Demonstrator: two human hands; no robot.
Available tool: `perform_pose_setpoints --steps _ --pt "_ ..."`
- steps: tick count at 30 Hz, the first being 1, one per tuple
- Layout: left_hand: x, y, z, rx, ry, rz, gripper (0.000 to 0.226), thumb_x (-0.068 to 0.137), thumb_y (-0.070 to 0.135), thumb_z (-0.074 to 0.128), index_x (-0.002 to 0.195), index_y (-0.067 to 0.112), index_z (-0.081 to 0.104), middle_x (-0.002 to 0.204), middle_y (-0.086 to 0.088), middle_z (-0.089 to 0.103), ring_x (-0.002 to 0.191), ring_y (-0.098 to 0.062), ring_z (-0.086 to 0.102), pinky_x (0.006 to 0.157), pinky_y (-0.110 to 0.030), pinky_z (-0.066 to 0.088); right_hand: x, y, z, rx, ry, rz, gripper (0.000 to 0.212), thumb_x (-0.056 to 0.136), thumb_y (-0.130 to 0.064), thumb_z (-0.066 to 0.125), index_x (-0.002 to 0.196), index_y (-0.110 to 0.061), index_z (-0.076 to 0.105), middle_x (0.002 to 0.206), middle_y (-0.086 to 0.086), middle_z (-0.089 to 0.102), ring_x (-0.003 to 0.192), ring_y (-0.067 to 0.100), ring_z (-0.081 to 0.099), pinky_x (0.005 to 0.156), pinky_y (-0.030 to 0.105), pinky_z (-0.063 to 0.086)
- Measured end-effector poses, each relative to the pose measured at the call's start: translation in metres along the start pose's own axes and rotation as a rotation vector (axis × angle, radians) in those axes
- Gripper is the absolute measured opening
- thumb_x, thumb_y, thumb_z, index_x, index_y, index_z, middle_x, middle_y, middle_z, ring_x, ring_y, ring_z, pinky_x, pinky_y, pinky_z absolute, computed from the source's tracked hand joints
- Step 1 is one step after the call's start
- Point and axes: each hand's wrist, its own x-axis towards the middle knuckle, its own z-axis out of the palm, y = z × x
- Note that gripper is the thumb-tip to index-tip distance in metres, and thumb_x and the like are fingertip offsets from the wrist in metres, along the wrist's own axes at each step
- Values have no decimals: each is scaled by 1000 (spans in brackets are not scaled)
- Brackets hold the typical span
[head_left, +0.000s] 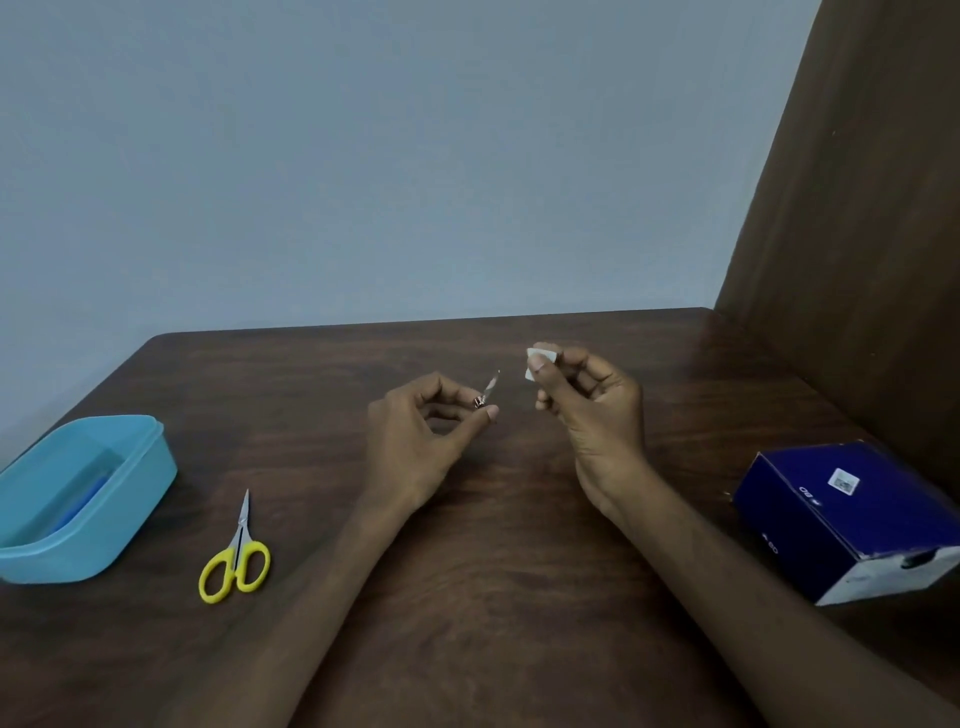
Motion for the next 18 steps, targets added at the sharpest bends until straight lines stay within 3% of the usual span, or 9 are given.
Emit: perform_pose_setpoints --steps 3,7,11,14,18 --pt "-2 2 -1 130 39 121 17 81 25 94 84 23 77 85 16 79 77 -2 76 69 -23 63 -4 1 3 3 -66 3 9 90 -8 82 89 -10 73 86 5 77 63 10 58 66 23 52" --pt "-1 5 -2 176 81 182 18 81 23 95 85 19 78 80 17 76 75 -1 74 65 -16 60 -6 4 3 -113 -125 -3 15 87 -13 86 89 -6 72 89 -2 80 81 6 70 74 25 54" --pt "-4 5 -1 216 65 273 18 83 22 93 82 20 75 74 19 71 71 0 72 61 -10 53 -10 9 4 -206 -201 7 17 84 -10 89 83 -10 71 94 8 83 90 13 76 83 32 56" --pt "-4 1 0 222 63 303 18 83 19 93 81 16 76 74 14 72 68 -2 72 58 -21 59 -10 12 4 -231 -185 50 27 82 -12 92 86 -16 65 88 12 81 82 18 75 86 40 58" --pt "-4 -1 1 237 64 316 19 79 18 96 82 15 78 78 11 75 68 -3 72 58 -22 60 -8 10 6 -197 -112 91 30 89 -19 87 106 -10 64 80 12 80 67 13 68 74 32 56"
